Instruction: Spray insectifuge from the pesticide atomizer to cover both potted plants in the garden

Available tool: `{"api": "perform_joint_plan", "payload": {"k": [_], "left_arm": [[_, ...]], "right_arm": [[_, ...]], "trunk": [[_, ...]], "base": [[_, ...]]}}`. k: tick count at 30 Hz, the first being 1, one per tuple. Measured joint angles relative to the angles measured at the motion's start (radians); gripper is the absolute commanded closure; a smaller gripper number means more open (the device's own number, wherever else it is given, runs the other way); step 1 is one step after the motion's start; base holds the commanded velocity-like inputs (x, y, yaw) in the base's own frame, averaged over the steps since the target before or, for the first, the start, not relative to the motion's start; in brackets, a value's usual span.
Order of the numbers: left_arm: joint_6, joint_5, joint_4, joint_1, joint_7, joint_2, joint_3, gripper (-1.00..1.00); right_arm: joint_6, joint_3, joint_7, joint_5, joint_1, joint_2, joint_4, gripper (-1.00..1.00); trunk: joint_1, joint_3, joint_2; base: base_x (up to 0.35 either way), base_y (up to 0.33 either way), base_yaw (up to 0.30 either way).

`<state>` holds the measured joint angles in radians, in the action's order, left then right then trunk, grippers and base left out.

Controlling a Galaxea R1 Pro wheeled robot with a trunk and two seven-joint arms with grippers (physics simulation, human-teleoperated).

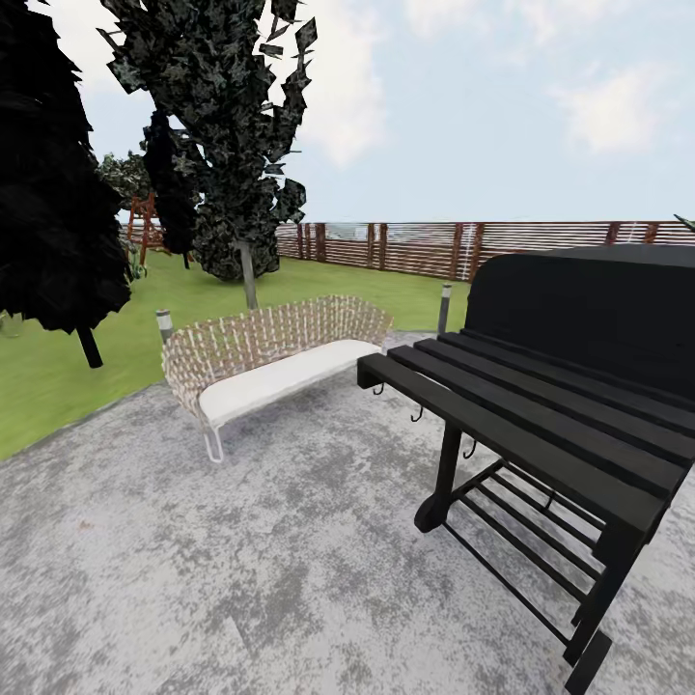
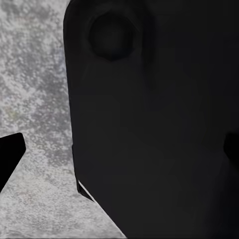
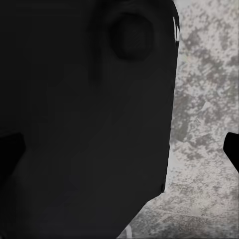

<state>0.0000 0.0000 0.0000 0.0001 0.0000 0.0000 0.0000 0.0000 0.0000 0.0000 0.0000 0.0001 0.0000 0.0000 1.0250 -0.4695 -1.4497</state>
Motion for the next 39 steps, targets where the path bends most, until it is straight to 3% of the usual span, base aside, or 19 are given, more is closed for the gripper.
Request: {"api": "perform_joint_plan", "payload": {"k": [4, 9, 15, 28, 32, 33, 34, 36, 37, 38, 39], "left_arm": [[-0.020, 0.004, -0.023, -0.023, -0.003, 0.022, 0.003, -1.00], [-0.005, 0.011, -0.005, -0.006, -0.007, -0.003, 0.007, -1.00], [0.012, 0.010, 0.001, 0.010, -0.001, 0.014, 0.006, -1.00], [-0.038, 0.004, -0.071, 0.001, 0.003, 0.086, 0.006, -1.00], [-0.058, 0.005, -0.096, -0.017, 0.003, 0.087, 0.005, -1.00], [-0.180, 0.007, -0.122, -0.036, 0.002, 0.086, 0.006, -1.00], [-0.186, 0.008, -0.276, -0.046, 0.003, 0.085, 0.005, -1.00], [-0.192, 0.008, -0.307, -0.088, 0.002, 0.078, 0.004, -1.00], [-0.195, 0.011, -0.312, -0.149, 0.002, 0.079, 0.005, -1.00], [-0.195, 0.012, -0.313, -0.192, 0.002, 0.081, 0.006, -1.00], [-0.194, 0.015, -0.313, -0.199, 0.003, 0.083, 0.007, -1.00]], "right_arm": [[-0.020, 0.002, -0.002, -0.001, -0.023, -0.015, -0.023, -1.00], [-0.005, -0.003, -0.003, -0.001, -0.051, 0.010, -0.051, -1.00], [0.011, -0.003, -0.005, 0.000, -0.070, 0.005, -0.046, -1.00], [-0.058, -0.004, -0.004, 0.000, -0.070, -0.056, -0.111, -1.00], [-0.080, -0.002, -0.004, 0.001, -0.070, -0.059, -0.134, -1.00], [-0.256, -0.003, -0.004, 0.000, -0.070, -0.059, -0.176, -1.00], [-0.274, -0.003, -0.004, 0.000, -0.070, -0.059, -0.336, -1.00], [-0.313, -0.002, -0.004, 0.000, -0.071, -0.058, -0.435, -1.00], [-0.330, 0.000, 0.003, 0.001, -0.071, -0.057, -0.514, -1.00], [-0.332, 0.001, 0.004, 0.001, -0.071, -0.057, -0.530, -1.00], [-0.333, 0.001, 0.004, 0.001, -0.071, -0.057, -0.537, -1.00]], "trunk": [[0.000, 0.001, 0.000], [0.000, 0.001, 0.000], [0.000, 0.000, 0.000], [0.000, 0.000, 0.000], [0.000, 0.001, 0.000], [0.000, 0.000, 0.000], [0.000, 0.001, 0.000], [0.000, 0.001, 0.000], [0.000, 0.001, 0.000], [0.000, 0.001, 0.000], [0.000, 0.001, 0.000]], "base": [[0.000, 0.000, 0.000], [0.000, 0.000, 0.000], [0.000, 0.000, 0.000], [0.000, 0.000, 0.000], [0.000, 0.000, 0.000], [0.000, 0.000, 0.000], [0.000, 0.000, 0.000], [0.000, 0.000, 0.000], [0.000, 0.000, 0.000], [0.000, 0.000, 0.000], [0.000, 0.000, 0.000]]}}
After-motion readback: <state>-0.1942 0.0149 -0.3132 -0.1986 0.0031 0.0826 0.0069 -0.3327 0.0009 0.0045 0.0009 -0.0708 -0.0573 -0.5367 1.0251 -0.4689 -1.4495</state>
